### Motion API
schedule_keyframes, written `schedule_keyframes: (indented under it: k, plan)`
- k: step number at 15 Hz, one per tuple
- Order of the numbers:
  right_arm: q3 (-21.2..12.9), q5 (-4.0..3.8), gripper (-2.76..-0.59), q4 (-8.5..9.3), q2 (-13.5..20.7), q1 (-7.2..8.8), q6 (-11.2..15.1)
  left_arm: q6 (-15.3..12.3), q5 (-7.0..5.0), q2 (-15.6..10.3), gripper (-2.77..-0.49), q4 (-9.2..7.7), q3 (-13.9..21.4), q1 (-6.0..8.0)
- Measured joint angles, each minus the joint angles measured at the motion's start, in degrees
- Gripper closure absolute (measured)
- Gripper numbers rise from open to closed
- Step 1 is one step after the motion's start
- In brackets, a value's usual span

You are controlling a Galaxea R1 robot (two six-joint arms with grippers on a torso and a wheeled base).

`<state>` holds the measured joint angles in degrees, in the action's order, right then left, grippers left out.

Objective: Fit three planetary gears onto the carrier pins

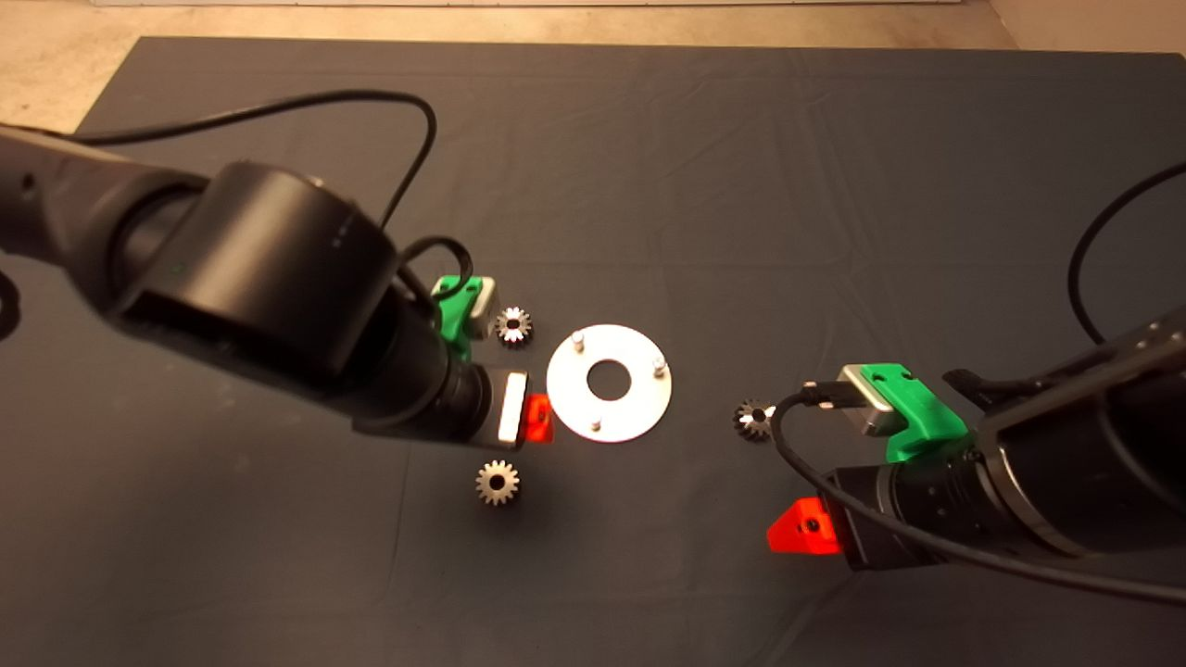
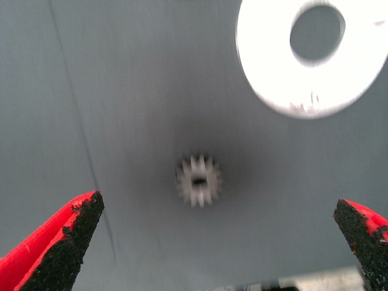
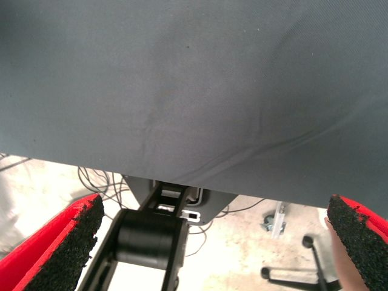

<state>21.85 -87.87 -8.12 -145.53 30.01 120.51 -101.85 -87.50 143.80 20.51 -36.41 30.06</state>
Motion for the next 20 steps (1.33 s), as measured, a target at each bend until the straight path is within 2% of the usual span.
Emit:
schedule_keyframes:
  k: [3, 4, 7, 10, 13, 16, 18, 20]
  plan:
    - [0.0, 0.02, -2.75, -0.01, 0.4, 0.02, -3.2, 3.0, 0.09, 0.0, -2.76, 6.48, -2.0, -3.97]
    - [0.0, 0.02, -2.75, -0.01, 0.9, 0.00, -4.3, 3.5, 0.07, 0.0, -2.76, 8.08, -2.7, -4.72]
    - [0.0, 0.02, -2.75, -0.22, 5.3, -0.59, -9.9, 5.2, 0.05, 0.3, -2.76, 10.41, -5.6, -6.70]
    - [0.0, -0.09, -2.75, -1.48, 10.4, -3.43, -18.2, 6.5, 0.08, 0.4, -2.76, 12.34, -6.9, -8.62]
    - [0.3, 0.01, -2.75, -3.44, 11.9, -5.38, -22.6, 7.3, 0.10, 0.5, -2.76, 15.78, -8.5, -9.18]
    - [1.9, -0.02, -2.75, -4.56, 12.7, -6.58, -25.6, 9.6, 0.11, 1.3, -2.76, 16.65, -13.5, -11.15]
    - [2.8, 0.00, -2.75, -4.86, 12.8, -7.11, -26.9, 11.4, 1.70, 1.8, -2.76, 17.58, -17.3, -11.21]
    - [3.9, -0.05, -2.75, -5.35, 13.0, -7.32, -27.8, 12.7, 3.44, 1.9, -2.76, 18.69, -19.1, -11.85]
